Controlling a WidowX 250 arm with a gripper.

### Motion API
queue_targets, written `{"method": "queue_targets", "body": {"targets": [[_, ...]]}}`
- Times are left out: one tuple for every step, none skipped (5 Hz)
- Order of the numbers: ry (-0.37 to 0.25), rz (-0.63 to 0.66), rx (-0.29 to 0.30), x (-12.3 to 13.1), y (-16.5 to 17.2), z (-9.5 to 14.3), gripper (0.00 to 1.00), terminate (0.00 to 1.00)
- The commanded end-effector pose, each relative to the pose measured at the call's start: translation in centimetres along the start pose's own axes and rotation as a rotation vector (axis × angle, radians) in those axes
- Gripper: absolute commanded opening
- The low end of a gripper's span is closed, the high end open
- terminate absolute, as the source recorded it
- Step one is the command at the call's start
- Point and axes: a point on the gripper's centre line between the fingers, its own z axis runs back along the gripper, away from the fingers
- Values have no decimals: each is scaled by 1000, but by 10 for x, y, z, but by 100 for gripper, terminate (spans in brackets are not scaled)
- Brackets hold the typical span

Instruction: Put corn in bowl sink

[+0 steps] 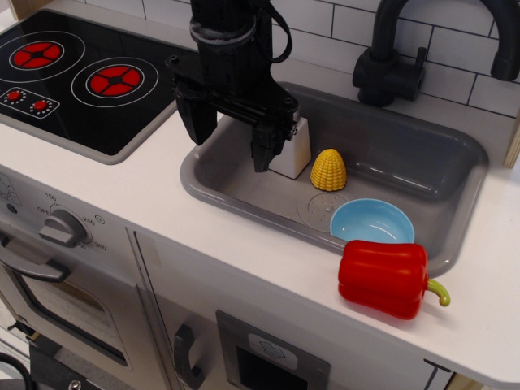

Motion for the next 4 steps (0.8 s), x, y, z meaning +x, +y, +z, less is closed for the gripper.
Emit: {"method": "queue_targets", "body": {"targets": [[0,0,0,0,0,0,100,0],[5,-12,30,18,-15,-16,100,0],[31,17,5,39,-29,-20,100,0],[28,26,-7,56,-45,-25,100,0]]}}
